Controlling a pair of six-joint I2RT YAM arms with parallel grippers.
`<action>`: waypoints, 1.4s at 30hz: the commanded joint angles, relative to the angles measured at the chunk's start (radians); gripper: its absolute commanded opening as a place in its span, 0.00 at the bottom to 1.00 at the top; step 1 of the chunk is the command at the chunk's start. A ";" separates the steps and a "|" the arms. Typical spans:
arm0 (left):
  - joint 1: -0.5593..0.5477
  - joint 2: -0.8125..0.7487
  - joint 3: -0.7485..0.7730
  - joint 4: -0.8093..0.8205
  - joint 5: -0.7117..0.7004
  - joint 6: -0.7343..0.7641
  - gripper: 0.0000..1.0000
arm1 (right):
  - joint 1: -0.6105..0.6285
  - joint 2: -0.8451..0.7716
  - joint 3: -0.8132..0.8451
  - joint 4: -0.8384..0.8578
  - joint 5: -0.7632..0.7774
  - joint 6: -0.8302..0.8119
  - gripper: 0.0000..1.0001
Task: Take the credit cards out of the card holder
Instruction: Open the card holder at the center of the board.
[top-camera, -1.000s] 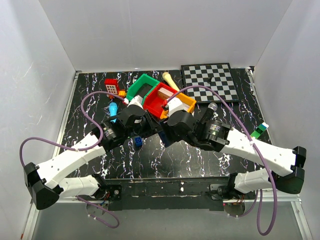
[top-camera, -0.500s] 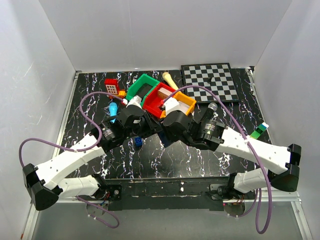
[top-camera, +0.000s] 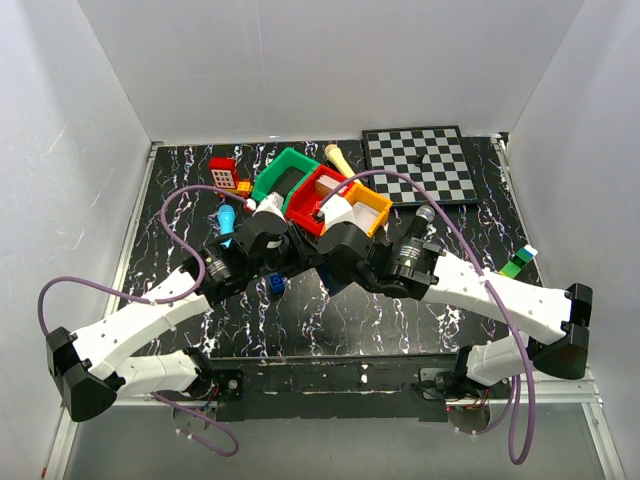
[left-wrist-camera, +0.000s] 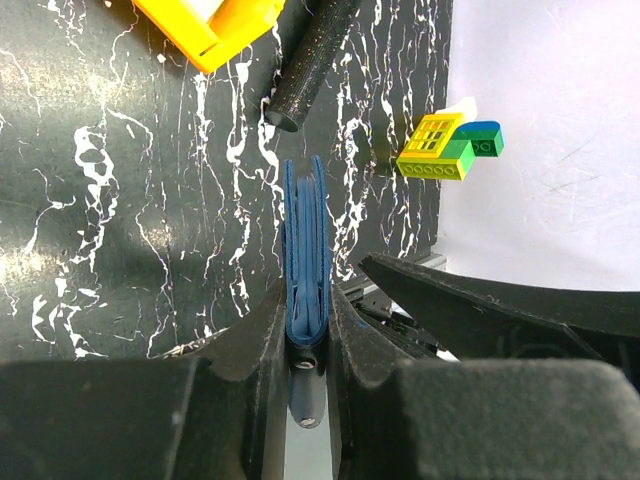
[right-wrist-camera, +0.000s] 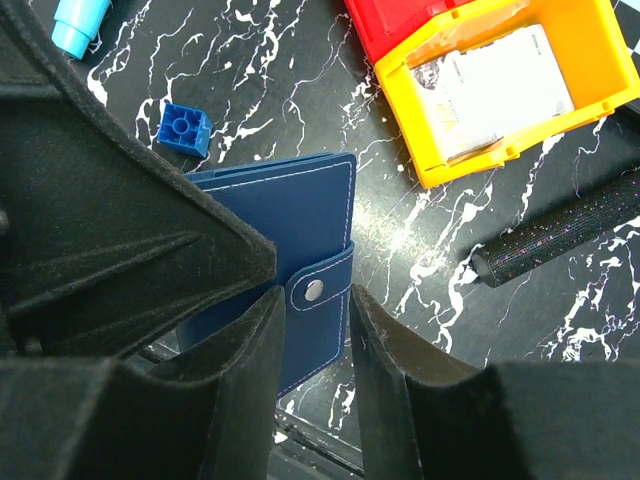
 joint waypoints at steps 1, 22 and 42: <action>-0.022 -0.056 0.018 0.130 0.125 -0.040 0.00 | -0.004 0.037 0.012 -0.030 0.055 0.007 0.38; -0.034 -0.075 0.004 0.166 0.146 -0.063 0.00 | -0.004 0.112 0.031 -0.090 0.100 0.026 0.26; -0.038 -0.110 -0.034 0.162 0.100 -0.058 0.00 | -0.005 0.103 0.026 -0.114 0.088 0.041 0.01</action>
